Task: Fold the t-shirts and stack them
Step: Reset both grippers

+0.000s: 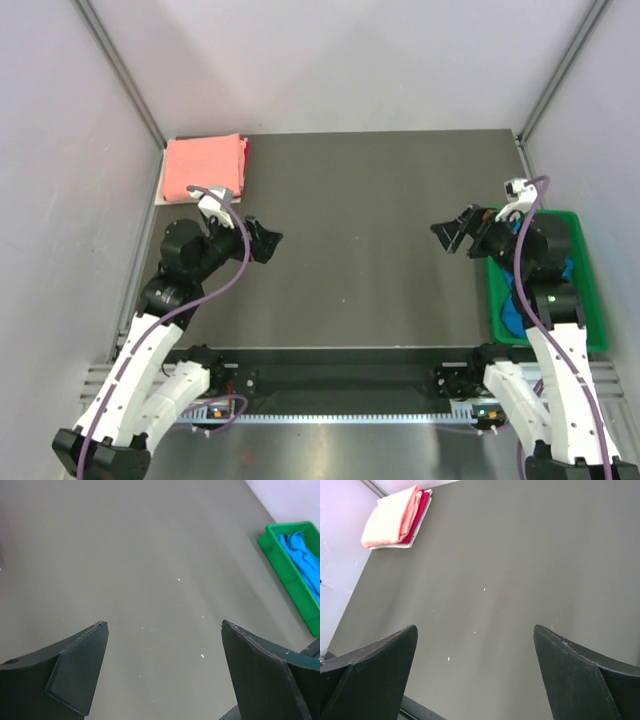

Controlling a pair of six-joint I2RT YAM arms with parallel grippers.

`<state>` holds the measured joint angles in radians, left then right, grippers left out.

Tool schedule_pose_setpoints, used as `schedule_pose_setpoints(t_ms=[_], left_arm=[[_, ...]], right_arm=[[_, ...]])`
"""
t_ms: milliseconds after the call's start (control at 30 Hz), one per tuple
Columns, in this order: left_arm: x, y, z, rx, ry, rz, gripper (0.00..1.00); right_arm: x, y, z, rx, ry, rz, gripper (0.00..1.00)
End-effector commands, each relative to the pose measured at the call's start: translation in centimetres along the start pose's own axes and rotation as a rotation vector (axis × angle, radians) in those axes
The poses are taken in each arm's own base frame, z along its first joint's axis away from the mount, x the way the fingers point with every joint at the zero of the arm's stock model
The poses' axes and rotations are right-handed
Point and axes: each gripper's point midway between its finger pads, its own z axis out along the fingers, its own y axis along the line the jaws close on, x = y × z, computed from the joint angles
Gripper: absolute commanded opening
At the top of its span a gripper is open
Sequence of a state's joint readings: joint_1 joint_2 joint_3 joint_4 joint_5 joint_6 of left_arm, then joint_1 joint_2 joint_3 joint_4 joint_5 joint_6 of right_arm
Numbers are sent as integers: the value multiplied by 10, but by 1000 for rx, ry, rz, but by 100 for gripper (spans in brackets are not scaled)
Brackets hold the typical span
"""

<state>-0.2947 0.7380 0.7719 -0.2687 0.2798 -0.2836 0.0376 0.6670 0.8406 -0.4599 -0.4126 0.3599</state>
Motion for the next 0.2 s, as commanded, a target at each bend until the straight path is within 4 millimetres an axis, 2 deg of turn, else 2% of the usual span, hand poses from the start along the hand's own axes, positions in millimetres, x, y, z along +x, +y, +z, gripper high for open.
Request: schedule_pose_setpoints(t_ms=[0,167], left_arm=[[-25,-10,-6,35,-99,26,99],[-22,-13,-5,50,-83,11,99]], right_arm=[[-22,18,-10,-46,-59,-36,100],[-21,15,-9,-37,-58,-37,100]])
